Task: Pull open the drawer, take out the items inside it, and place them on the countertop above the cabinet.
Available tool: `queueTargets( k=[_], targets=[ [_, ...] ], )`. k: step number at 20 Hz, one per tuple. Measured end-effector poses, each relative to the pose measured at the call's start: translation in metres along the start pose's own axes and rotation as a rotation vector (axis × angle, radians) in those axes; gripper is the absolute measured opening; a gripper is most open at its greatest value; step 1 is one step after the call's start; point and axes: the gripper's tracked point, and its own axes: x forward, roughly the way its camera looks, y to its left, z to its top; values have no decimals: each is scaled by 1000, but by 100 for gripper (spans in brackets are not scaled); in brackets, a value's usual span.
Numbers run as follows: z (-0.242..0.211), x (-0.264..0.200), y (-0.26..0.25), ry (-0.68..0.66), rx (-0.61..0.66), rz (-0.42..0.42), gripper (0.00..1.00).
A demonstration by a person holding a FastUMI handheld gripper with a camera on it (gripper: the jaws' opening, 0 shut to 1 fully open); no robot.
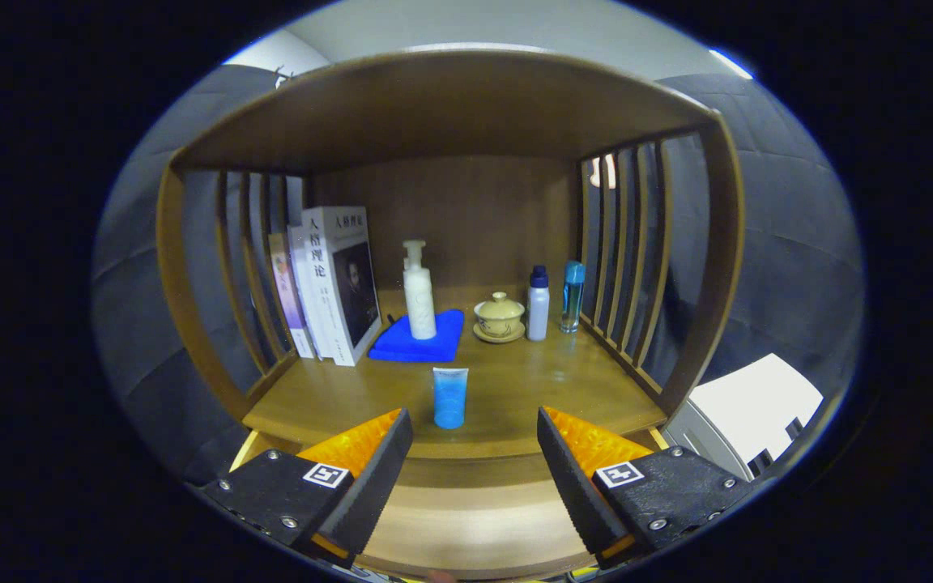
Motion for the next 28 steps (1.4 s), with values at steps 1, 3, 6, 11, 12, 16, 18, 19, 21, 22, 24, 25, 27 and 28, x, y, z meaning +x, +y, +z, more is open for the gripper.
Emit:
queueTargets(
  k=[1,3,6,11,12,16,18,19,21,22,24,25,27,28],
  targets=[
    [1,-11,4,-40,12,21,95],
    [-6,-35,10,-80,9,49,95],
    [-19,-64,17,-140,-30,58,95],
    [-62,-91,32,-223,-1,100,95],
    [-69,-95,33,-234,-10,101,95],
    [-97,-105,43,-256,-38,129,95],
    [-109,-99,42,-257,-89,126,95],
    [-117,-97,46,-248,-114,141,95],
    [-129,-92,45,-238,-133,140,95],
    [-134,-90,46,-237,-129,140,95],
    [-146,-85,42,-226,-123,124,95],
    [-152,-85,41,-222,-121,121,95],
    [-148,-88,42,-257,-81,127,95],
    [-148,-90,44,-260,-71,133,95]
  ],
)
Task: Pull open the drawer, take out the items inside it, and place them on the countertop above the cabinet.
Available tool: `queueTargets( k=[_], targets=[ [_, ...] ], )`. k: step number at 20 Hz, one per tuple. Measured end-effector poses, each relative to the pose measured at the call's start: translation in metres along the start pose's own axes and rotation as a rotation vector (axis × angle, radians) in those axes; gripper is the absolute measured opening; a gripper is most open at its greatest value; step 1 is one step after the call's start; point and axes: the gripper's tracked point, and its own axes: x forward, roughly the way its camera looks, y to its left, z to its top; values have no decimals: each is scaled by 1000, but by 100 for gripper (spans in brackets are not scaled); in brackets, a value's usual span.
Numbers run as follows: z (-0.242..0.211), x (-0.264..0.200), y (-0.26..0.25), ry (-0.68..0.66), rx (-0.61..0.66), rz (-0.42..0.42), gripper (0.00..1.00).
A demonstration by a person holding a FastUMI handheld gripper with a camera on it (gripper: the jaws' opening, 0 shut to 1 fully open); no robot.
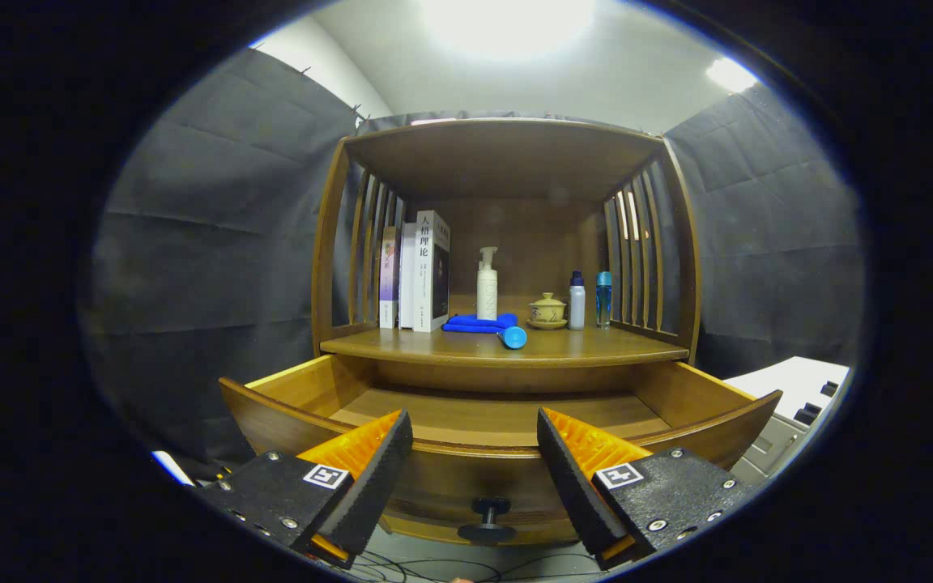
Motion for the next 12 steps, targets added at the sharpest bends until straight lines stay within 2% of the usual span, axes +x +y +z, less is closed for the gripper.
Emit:
queueTargets(
  k=[6,12],
  targets=[
    [-11,-21,1,20,-27,-12,95],
    [-37,-18,-17,69,-48,-71,95]
  ],
)
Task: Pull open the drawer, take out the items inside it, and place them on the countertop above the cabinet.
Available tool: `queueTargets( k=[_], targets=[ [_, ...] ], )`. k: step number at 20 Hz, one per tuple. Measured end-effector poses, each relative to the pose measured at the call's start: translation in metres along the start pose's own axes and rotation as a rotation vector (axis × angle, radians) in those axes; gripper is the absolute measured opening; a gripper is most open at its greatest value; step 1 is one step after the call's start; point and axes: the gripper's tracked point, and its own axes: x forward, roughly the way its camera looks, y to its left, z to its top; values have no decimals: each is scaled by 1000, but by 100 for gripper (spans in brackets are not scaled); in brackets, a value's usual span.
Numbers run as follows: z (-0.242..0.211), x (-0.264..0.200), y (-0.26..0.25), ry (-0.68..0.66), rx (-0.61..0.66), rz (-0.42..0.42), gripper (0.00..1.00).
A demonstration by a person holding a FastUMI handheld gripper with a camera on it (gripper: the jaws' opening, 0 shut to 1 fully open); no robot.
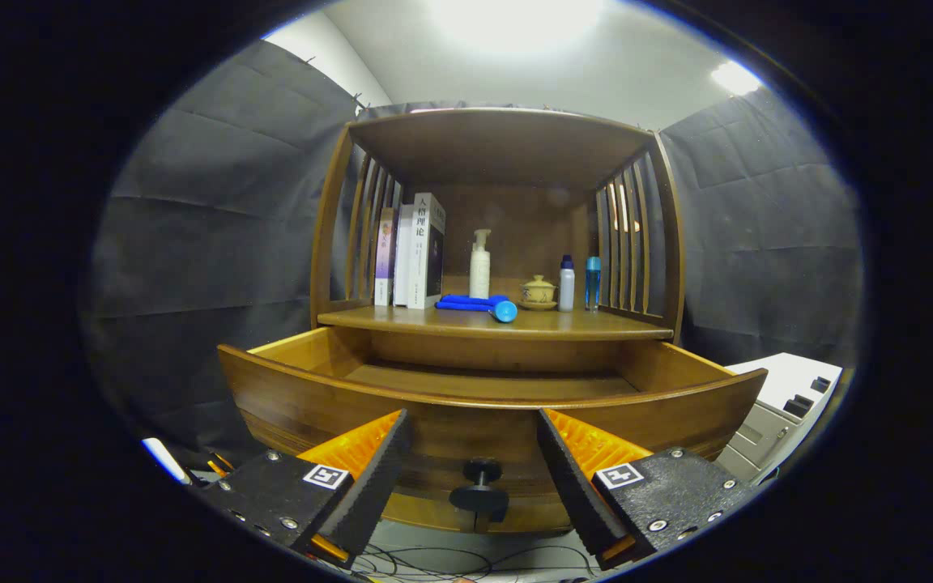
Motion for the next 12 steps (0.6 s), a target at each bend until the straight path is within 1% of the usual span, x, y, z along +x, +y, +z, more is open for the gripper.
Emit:
queueTargets(
  k=[2,6,10,12],
  targets=[
    [-8,3,-4,20,-2,-28,95],
    [-8,3,-6,-7,-49,-61,95],
    [-7,15,-7,-3,40,-35,96],
    [-4,26,-10,0,64,-24,96]
  ],
)
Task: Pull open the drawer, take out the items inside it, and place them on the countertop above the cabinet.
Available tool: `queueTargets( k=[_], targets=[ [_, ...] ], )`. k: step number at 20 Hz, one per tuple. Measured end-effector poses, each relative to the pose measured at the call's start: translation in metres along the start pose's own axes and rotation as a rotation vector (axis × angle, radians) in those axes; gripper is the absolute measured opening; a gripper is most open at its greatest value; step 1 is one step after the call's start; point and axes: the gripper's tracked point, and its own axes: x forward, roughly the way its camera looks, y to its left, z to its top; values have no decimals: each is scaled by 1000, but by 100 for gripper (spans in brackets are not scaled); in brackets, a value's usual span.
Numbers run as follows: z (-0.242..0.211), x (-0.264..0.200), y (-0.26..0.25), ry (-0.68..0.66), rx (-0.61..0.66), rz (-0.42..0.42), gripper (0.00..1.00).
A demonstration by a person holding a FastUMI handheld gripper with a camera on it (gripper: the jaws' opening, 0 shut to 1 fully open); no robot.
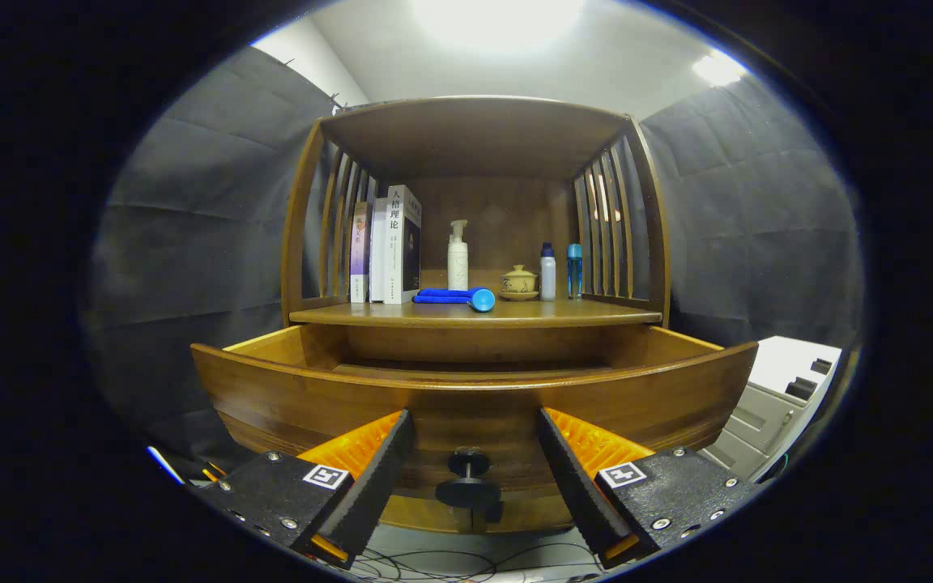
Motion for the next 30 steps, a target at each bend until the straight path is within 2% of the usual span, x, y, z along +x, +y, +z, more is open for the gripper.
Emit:
queueTargets(
  k=[16,23,27,30],
  targets=[
    [7,117,0,86,-32,-10,96],
    [5,146,0,105,-57,-16,95],
    [5,149,0,90,-49,-30,94],
    [5,149,1,95,-41,-10,94]
  ],
)
